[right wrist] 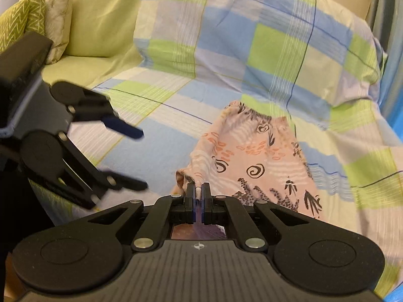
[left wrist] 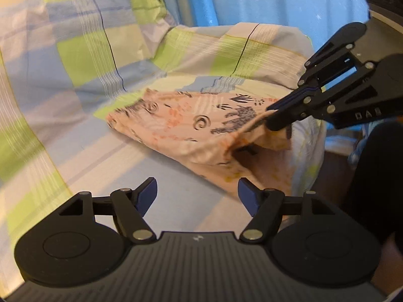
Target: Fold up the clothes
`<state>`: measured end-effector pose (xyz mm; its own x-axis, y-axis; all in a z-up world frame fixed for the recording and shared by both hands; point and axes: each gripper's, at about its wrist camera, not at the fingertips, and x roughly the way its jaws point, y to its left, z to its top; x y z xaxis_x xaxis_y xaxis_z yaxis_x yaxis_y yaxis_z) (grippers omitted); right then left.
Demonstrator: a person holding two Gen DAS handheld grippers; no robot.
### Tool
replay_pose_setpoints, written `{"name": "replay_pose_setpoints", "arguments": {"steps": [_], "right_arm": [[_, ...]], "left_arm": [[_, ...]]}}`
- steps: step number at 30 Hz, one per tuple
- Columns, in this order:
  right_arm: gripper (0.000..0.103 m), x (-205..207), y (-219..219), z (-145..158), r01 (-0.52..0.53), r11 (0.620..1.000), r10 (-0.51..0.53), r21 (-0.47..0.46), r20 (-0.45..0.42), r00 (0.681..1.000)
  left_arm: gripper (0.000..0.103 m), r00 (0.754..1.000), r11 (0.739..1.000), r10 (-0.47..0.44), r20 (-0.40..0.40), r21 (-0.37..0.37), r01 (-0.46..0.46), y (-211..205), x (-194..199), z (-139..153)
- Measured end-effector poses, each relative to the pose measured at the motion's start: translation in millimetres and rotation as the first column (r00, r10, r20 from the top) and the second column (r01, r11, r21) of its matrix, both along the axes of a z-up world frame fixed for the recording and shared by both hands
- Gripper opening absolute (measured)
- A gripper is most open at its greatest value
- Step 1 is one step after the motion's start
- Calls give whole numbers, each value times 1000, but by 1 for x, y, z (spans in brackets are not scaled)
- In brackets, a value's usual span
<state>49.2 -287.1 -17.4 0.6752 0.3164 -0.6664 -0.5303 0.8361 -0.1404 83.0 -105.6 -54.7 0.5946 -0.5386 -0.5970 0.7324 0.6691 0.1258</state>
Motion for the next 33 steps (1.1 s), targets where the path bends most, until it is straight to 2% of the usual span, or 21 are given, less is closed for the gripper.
{"name": "replay_pose_setpoints", "arguments": {"steps": [2, 6, 10, 11, 15, 19, 21, 23, 27, 33], "right_arm": [[1, 1, -2, -3, 3, 1000, -3, 24, -9, 1000], [1, 0, -11, -10, 16, 998, -14, 56, -30, 999], [1, -3, -18, -18, 31, 997, -27, 77, -53, 998], [1, -4, -19, -21, 34, 996, -29, 81, -58, 998], [3, -6, -18, -32, 17, 993, -7, 117, -91, 996], [11, -18, -10, -40, -11, 996, 19, 93, -88, 996], [22, -24, -5, -44, -26, 996, 32, 80, -86, 996], [27, -30, -1, -48, -40, 997, 46, 66, -85, 995], [29, -40, 7, -55, -69, 997, 72, 34, -75, 995], [35, -38, 28, -65, -134, 990, 134, -46, -8, 991]], "left_arm": [[68, 999, 1000, 20, -28, -14, -20, -11, 3, -9], [68, 992, 992, 76, -105, -93, -86, -27, 19, -27], [64, 980, 976, 184, -81, -99, -192, -33, 30, -38], [61, 973, 968, 222, -67, -104, -228, -27, 30, -36], [63, 949, 944, 313, -26, -105, -314, 9, 21, -22], [64, 943, 939, 328, -55, -87, -332, 33, 17, -25], [66, 944, 939, 323, -72, -102, -329, 40, 16, -28], [67, 940, 934, 330, -80, -113, -338, 44, 16, -32], [69, 940, 926, 324, -104, -169, -338, 53, 14, -37], [70, 949, 923, 292, -119, -225, -312, 58, 11, -41]]}}
